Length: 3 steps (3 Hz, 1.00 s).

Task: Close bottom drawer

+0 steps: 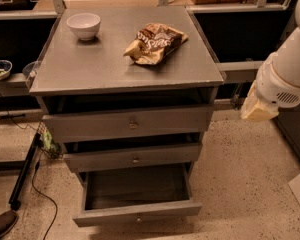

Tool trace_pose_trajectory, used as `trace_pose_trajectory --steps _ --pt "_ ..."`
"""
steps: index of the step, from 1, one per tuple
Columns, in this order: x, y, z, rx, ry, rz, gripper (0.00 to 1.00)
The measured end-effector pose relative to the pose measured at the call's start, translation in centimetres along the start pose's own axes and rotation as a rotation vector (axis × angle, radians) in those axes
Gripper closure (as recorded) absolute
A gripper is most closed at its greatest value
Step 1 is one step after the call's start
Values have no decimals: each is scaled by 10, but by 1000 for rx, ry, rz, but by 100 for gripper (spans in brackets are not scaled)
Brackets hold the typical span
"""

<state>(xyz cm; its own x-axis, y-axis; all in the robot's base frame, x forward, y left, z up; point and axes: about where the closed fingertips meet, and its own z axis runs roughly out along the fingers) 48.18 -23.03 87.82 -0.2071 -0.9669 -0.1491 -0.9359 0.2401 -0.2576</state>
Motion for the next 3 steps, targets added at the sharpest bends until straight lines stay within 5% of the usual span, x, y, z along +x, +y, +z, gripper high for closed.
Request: trace_pose_trajectory --steps 2,3 --pt "-6 47 17 -33 -58 53 100" --pt "-18 106 30 -102 -98 86 100"
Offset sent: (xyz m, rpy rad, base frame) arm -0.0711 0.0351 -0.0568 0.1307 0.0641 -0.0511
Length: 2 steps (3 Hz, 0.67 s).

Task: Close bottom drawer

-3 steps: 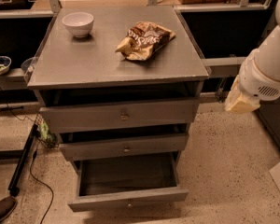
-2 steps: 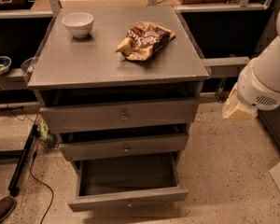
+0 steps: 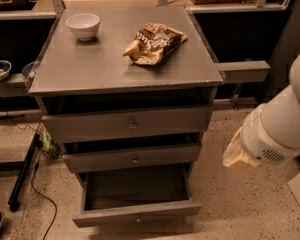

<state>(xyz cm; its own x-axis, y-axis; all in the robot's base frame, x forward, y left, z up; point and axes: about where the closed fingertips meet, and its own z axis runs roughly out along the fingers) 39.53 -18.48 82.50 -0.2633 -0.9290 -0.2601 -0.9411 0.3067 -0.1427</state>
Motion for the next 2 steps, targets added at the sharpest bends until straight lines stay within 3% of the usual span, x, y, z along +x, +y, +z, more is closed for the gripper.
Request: trace_pose_trajectory --steps 1,2 --pt "-4 41 16 -64 -13 14 100" --pt "-4 41 17 -64 -13 14 100"
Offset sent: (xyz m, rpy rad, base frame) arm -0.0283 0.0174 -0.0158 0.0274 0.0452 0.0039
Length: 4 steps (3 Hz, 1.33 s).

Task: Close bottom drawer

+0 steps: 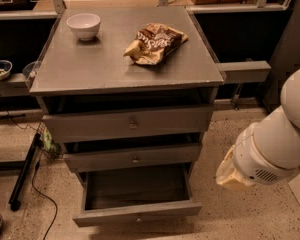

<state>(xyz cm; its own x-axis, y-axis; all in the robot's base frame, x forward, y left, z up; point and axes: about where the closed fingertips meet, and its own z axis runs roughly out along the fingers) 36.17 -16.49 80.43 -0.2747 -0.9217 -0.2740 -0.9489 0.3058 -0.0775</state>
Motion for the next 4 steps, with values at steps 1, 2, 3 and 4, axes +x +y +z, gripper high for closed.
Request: trace_pose_trajectory --steps 1,2,3,4 --pt "10 8 22 -24 -15 44 100" --pt "26 17 61 -56 -26 116 100" --pt "40 21 114 -83 -37 189 100" --pt "42 18 139 -101 -46 219 100"
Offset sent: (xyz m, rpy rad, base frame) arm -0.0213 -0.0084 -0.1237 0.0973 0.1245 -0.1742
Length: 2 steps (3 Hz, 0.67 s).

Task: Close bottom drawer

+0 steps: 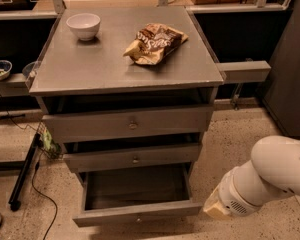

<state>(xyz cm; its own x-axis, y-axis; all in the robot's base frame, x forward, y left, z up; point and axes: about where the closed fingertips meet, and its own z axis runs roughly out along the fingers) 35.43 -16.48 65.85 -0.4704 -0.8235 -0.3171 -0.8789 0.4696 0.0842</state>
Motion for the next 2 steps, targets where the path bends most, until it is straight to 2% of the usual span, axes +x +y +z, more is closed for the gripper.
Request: trace_pose_trajectory --steps 1,2 --pt "11 -13 38 -58 24 46 100" --pt "11 -13 38 -58 24 46 100"
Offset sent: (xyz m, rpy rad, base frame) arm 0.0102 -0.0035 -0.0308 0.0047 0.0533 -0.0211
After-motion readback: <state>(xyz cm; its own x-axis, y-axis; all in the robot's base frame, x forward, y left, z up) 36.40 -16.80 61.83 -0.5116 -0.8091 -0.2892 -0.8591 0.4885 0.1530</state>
